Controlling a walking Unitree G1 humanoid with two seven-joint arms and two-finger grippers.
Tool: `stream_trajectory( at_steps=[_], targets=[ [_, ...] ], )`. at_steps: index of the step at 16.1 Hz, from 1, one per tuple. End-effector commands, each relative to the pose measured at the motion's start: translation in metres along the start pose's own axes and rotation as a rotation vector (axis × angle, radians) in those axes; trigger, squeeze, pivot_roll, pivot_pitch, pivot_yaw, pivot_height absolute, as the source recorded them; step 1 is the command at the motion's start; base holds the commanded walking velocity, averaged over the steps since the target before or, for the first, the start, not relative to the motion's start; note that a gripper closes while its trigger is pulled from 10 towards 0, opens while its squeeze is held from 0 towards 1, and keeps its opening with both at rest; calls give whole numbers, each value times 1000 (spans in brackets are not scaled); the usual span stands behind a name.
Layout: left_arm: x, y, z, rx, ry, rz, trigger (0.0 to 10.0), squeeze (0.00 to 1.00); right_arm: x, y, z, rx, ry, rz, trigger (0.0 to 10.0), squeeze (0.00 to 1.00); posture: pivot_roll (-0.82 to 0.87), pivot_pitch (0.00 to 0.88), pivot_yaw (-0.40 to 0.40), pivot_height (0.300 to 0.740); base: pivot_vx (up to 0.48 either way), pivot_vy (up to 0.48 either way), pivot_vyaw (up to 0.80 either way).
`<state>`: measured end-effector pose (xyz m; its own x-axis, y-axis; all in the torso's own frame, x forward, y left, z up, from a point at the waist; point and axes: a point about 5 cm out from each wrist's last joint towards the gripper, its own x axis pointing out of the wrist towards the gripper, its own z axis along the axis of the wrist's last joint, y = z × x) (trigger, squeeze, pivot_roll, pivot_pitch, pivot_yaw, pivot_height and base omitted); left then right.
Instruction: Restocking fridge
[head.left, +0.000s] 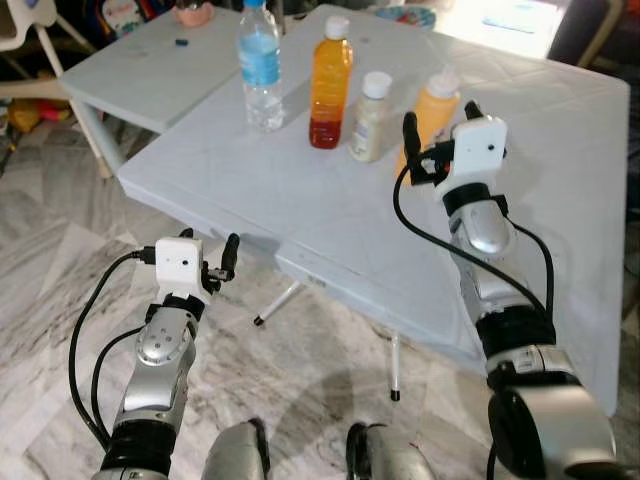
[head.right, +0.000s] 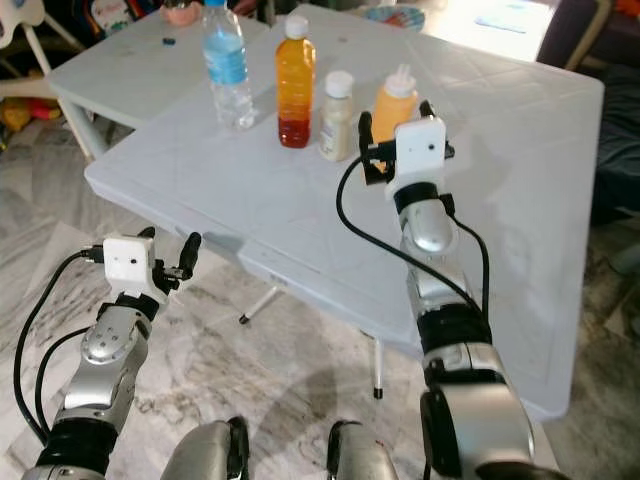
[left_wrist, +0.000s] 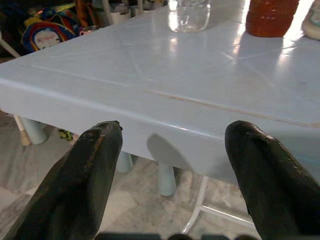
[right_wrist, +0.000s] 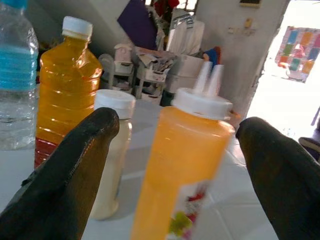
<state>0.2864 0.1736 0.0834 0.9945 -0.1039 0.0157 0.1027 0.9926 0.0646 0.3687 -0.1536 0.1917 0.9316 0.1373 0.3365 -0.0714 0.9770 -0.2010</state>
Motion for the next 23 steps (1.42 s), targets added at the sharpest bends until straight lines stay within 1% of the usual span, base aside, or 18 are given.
stream_trajectory(
  at_steps=[1,4,13,17,22,23],
  targets=[
    [-2,1,0,18,8,-11,10000,0,5,-1,5,-6,-20,-5,10000,0,77,157,0,740,0,0,0],
    [-3,1,0,23,9,-16,10000,0,11,-5,8,-18,-41,-21,10000,0,82,161,1,740,0,0,0],
    [-2,0,0,23,15,-24,10000,0,14,-20,10,-66,-72,-105,10000,0,79,164,1,740,0,0,0],
    [-3,-1,-1,19,21,-36,10000,0,15,-25,3,-78,-24,-120,10000,0,83,168,3,740,0,0,0],
    [-3,0,-1,20,24,-50,10000,0,23,-33,0,-78,48,-130,10000,0,90,176,8,740,0,0,0],
    [-3,0,-1,23,26,-53,10000,0,24,-34,-4,-70,87,-124,7922,0,90,177,9,740,0,0,0]
  ],
)
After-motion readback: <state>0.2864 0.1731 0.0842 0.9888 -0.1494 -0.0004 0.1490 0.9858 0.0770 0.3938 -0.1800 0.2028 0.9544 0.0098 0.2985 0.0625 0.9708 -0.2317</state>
